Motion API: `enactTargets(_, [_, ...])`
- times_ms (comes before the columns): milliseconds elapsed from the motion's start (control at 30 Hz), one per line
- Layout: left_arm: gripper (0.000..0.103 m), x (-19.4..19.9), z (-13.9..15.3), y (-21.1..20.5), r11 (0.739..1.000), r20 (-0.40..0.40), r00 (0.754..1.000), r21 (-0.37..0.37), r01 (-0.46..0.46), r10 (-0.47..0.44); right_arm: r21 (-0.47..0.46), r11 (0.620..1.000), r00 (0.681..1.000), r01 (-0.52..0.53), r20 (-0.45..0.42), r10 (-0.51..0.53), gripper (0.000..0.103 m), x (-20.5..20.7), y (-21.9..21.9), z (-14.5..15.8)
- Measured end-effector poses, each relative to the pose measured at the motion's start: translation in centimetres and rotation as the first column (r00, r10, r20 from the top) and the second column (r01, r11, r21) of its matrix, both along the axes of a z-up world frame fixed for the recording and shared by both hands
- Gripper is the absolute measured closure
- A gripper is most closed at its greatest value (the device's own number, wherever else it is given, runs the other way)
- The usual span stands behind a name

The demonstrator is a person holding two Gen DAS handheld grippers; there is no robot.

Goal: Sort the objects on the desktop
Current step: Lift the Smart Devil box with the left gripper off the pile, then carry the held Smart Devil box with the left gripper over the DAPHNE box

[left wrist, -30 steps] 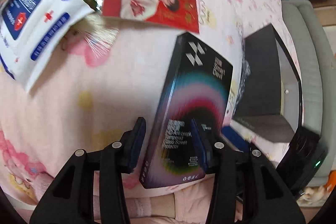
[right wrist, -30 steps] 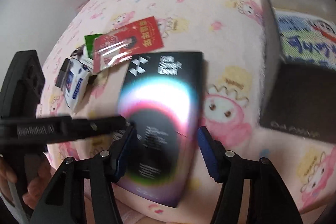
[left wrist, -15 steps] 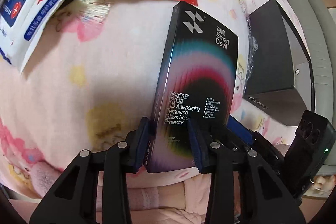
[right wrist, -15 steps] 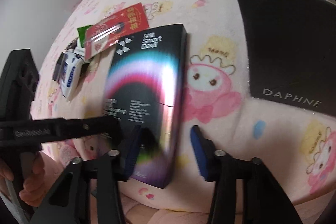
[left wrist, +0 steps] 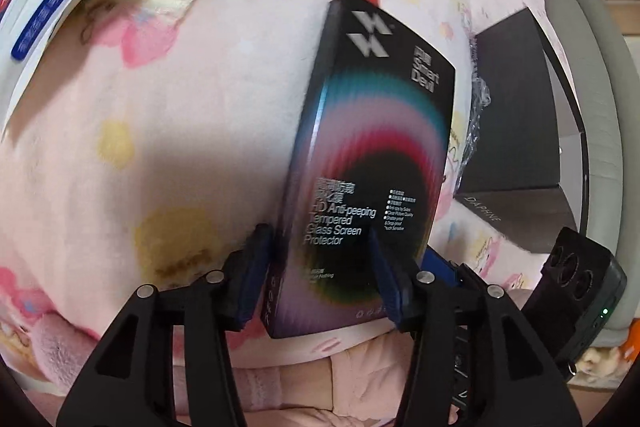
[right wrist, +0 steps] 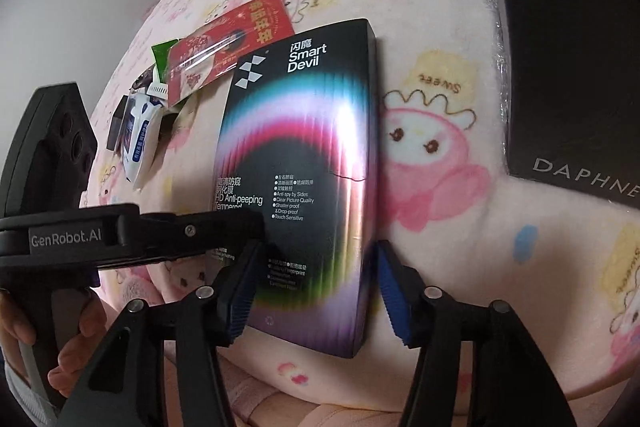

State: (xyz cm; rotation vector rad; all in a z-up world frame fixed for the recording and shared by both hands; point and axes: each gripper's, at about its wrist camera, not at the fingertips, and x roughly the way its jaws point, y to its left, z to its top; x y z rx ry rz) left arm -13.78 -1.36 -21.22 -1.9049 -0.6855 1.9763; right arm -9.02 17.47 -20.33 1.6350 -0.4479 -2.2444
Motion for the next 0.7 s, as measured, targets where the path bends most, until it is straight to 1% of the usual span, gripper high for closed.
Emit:
enactTargets(67, [0.051,0.2,0.8,0.2,1.0,-0.037,0.999,0.013,0.011,-0.011,0.005,1.0,1.0,0.007,-0.03,-0.007,0.056,0.4,0.2,0.5])
enactTargets(100, [0.051,0.3,1.1,0.3,1.0,-0.056,0.998,0.019,0.017,-0.016,0.006,1.0,0.998,0.017,-0.059,-0.017,0.058,0.7,0.5,1.2])
enactTargets(200, [0.051,0.6,2.3,0.7,0.999,-0.112,0.993,0.038,0.036,-0.031,0.006,0.999,0.99,0.042,-0.135,-0.041,0.06,1.5,1.5,3.0])
enactTargets(333, [0.051,0.9,3.9,1.1,0.996,-0.188,0.981,0.061,0.06,-0.048,-0.048,0.998,0.981,0.048,-0.188,-0.056,0.06,2.0,2.9,5.2])
enactTargets(400, [0.051,1.2,5.4,1.1,0.995,-0.236,0.971,0.074,0.061,-0.042,-0.077,0.996,0.974,0.049,-0.215,-0.065,0.06,1.7,3.3,6.4])
enactTargets(467, [0.051,1.5,7.4,1.4,0.994,-0.292,0.956,0.087,0.072,-0.043,-0.095,0.994,0.965,0.049,-0.252,-0.071,0.06,1.8,3.2,7.8])
enactTargets(600, [0.052,1.5,11.4,2.4,0.99,-0.379,0.924,0.099,0.1,-0.056,-0.117,0.992,0.937,0.041,-0.341,-0.079,0.061,2.3,4.3,11.8])
enactTargets(700, [0.052,0.4,14.1,4.9,0.987,-0.42,0.904,0.098,0.13,-0.078,-0.158,0.986,0.919,0.056,-0.378,-0.112,0.061,2.5,6.4,14.1])
